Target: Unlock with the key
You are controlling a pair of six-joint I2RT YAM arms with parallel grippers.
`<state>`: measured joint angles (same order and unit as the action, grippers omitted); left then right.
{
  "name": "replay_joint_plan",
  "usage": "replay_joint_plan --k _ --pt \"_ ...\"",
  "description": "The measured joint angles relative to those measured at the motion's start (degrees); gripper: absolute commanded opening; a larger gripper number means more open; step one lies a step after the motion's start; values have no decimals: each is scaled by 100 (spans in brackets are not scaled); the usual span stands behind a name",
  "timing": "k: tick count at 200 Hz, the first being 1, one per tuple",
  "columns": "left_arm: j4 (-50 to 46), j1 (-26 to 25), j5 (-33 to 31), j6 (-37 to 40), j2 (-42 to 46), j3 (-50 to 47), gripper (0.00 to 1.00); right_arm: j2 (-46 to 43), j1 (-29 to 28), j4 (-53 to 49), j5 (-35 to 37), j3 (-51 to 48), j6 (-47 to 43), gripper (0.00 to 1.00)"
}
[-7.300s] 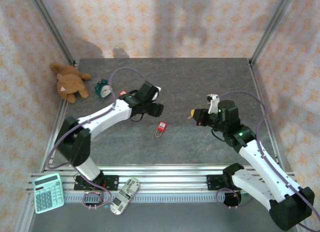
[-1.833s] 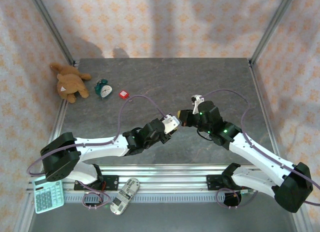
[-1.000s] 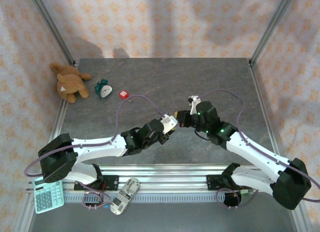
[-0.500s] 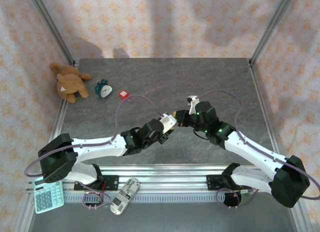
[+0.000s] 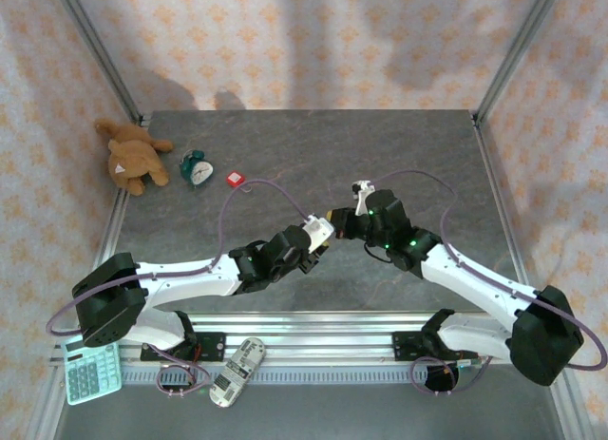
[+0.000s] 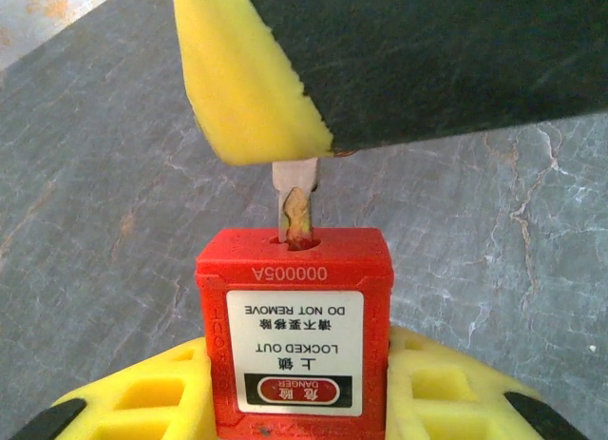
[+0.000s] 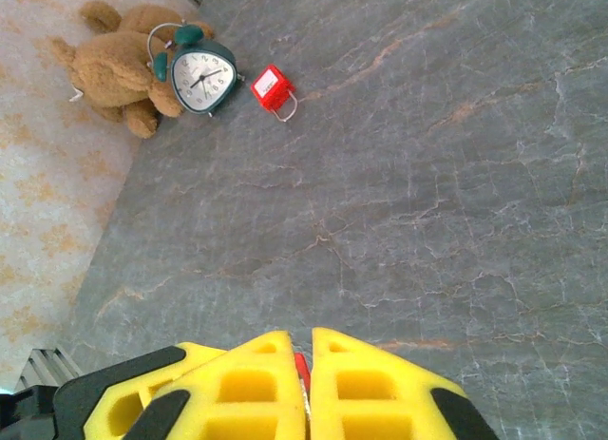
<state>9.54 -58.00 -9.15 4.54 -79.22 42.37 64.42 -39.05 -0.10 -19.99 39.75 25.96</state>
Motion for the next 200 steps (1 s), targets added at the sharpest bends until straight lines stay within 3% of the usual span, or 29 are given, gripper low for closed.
replay_joint_plan --k 133,200 --pt "-20 293 651 -367 2 31 28 -7 103 566 -356 -289 -22 8" --pt "289 190 820 -393 13 157 27 -284 48 -501 -146 181 -293 13"
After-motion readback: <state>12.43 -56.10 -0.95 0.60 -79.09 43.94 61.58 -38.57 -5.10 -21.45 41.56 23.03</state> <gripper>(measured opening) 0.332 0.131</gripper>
